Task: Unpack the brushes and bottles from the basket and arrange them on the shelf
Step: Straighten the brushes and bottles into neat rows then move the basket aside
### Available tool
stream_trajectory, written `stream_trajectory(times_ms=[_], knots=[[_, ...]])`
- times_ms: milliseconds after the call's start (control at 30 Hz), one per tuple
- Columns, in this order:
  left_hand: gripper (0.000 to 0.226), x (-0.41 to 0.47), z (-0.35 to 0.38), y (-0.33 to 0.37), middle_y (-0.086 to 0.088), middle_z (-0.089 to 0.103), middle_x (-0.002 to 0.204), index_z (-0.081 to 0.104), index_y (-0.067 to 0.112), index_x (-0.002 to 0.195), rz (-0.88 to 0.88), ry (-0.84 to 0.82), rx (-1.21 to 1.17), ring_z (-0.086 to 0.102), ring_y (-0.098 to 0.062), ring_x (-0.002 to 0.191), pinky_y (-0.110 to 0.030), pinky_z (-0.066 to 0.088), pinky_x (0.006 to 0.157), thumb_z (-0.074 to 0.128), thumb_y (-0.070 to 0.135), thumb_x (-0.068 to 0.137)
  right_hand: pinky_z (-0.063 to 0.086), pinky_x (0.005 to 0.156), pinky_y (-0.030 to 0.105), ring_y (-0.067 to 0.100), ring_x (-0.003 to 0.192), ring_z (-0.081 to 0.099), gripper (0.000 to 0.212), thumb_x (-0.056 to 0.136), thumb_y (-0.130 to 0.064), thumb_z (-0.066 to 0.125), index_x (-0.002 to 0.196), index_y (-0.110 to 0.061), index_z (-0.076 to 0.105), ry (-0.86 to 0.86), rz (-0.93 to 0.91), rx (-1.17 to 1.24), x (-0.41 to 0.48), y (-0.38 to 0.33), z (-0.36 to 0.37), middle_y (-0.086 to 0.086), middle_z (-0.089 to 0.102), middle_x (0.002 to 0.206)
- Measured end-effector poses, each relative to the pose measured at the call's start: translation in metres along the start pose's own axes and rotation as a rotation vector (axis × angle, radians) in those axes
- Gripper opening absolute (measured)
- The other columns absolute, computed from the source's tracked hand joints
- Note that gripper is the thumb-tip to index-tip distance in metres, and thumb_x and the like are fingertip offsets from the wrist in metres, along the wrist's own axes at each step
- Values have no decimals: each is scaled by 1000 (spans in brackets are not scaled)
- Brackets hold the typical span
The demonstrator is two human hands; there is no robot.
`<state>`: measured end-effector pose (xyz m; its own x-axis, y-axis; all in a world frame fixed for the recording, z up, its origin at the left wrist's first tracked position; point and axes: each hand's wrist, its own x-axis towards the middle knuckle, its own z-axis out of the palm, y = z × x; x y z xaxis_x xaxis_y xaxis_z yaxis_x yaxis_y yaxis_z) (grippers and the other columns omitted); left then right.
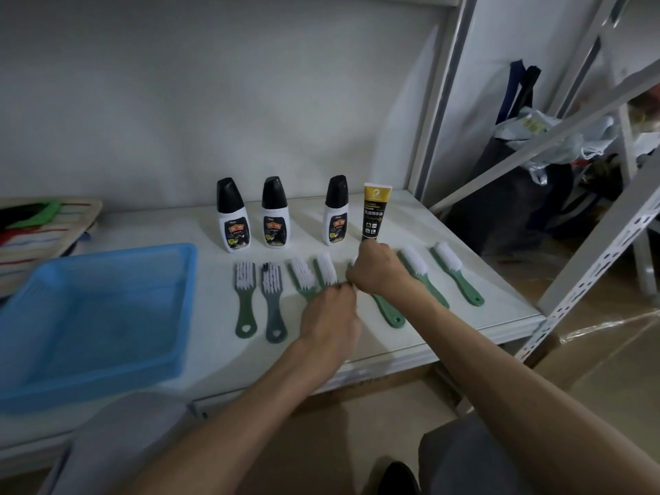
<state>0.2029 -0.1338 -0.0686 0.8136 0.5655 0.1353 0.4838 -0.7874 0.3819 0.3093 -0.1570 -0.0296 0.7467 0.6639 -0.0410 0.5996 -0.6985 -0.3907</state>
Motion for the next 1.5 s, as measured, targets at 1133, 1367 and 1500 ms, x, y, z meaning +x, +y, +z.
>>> stream_trajectory(times_ms=[1133, 1367, 1500], knots=[[54, -43, 3, -59, 1, 18, 162, 18, 16, 155, 265, -26, 115, 14, -9, 148, -14, -6, 109, 30, 27, 103, 52, 78, 37, 31, 100, 62, 17, 91, -21, 55, 102, -8, 53, -100, 41, -62, -32, 2, 16, 10, 59, 107], [52, -33, 15, -56, 5, 3, 164, 7, 26, 156, 389, -126, 117, -3, -8, 149, -21, -10, 115, 20, 32, 105, 43, 72, 33, 32, 107, 60, 26, 90, -17, 54, 113, -6, 54, -57, 135, -176, -24, 30, 8, 14, 58, 119], [50, -27, 21, -51, 3, 14, 163, 19, 25, 154, 398, -114, 137, 8, -11, 149, -26, -2, 119, 21, 34, 105, 40, 74, 33, 36, 110, 58, 26, 88, -11, 53, 113, -3, 54, -35, 137, -113, -22, 26, 14, 17, 57, 121]])
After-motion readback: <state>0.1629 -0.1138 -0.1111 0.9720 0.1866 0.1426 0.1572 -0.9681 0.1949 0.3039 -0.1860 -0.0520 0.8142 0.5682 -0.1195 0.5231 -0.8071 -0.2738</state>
